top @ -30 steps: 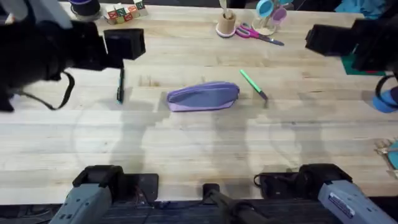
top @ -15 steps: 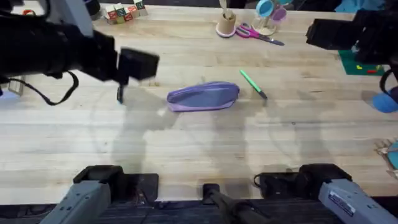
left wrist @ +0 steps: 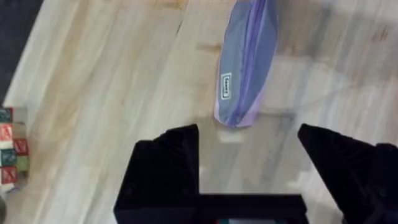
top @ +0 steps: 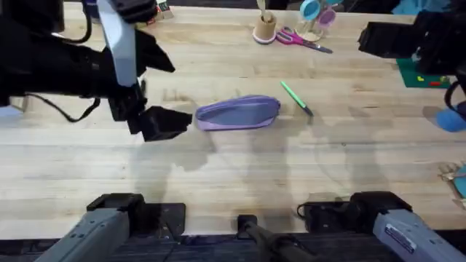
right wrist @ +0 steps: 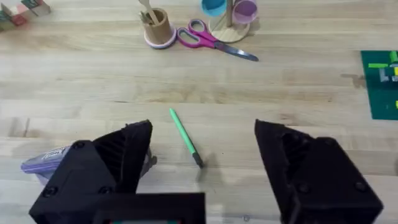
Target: Unzip the bag, pick up the pens from the table one at a time and place them inside, then zip the bag closed.
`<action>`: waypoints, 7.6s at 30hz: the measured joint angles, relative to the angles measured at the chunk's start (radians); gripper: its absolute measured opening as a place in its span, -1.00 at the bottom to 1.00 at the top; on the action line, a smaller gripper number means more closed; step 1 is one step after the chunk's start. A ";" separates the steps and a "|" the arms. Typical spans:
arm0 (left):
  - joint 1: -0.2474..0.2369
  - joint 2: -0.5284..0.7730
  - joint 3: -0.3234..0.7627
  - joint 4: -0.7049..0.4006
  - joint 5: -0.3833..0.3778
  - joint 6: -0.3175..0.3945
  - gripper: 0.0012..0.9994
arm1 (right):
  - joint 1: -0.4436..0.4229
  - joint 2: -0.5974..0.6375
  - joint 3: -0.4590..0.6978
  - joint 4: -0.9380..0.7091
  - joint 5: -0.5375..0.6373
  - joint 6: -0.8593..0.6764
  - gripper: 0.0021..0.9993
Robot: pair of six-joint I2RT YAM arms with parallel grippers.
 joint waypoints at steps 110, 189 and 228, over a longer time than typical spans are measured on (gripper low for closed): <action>-0.096 0.648 0.000 0.203 0.154 0.238 -0.92 | -0.100 0.251 0.049 -0.148 -0.336 -0.995 0.99; -0.096 0.648 0.000 0.204 0.154 0.238 -0.92 | 0.049 0.863 0.051 -0.218 -0.674 -1.470 0.99; -0.095 0.649 0.000 0.208 0.153 0.238 -0.92 | 0.072 0.901 0.051 -0.192 -0.678 -1.469 -0.94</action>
